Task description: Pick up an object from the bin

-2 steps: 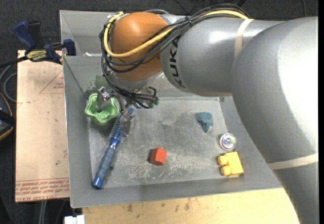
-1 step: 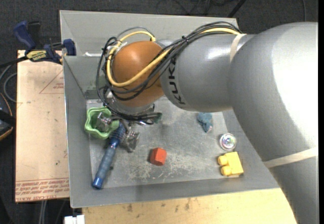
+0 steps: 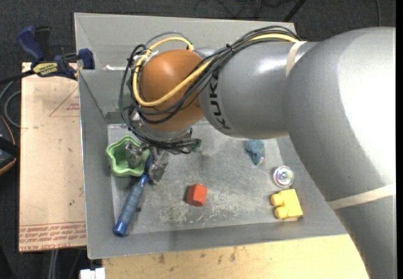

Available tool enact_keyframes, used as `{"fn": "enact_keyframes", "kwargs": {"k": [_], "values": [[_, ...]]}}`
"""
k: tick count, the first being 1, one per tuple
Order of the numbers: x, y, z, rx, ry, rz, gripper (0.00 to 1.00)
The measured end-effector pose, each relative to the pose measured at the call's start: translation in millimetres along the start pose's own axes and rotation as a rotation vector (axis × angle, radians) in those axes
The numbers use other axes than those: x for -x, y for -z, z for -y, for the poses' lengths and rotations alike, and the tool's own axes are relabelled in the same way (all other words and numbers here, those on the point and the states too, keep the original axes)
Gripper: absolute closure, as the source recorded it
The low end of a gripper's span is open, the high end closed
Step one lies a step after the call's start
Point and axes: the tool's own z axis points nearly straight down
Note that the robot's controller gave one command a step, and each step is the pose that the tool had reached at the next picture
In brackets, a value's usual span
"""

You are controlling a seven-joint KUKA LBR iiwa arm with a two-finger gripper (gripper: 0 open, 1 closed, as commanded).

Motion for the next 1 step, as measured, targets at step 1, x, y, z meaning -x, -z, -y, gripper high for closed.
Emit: {"fn": "enact_keyframes", "kwargs": {"k": [1], "values": [[17.7, 121.5, -15.1, 0.001, -0.016, -0.003, 1.0]]}}
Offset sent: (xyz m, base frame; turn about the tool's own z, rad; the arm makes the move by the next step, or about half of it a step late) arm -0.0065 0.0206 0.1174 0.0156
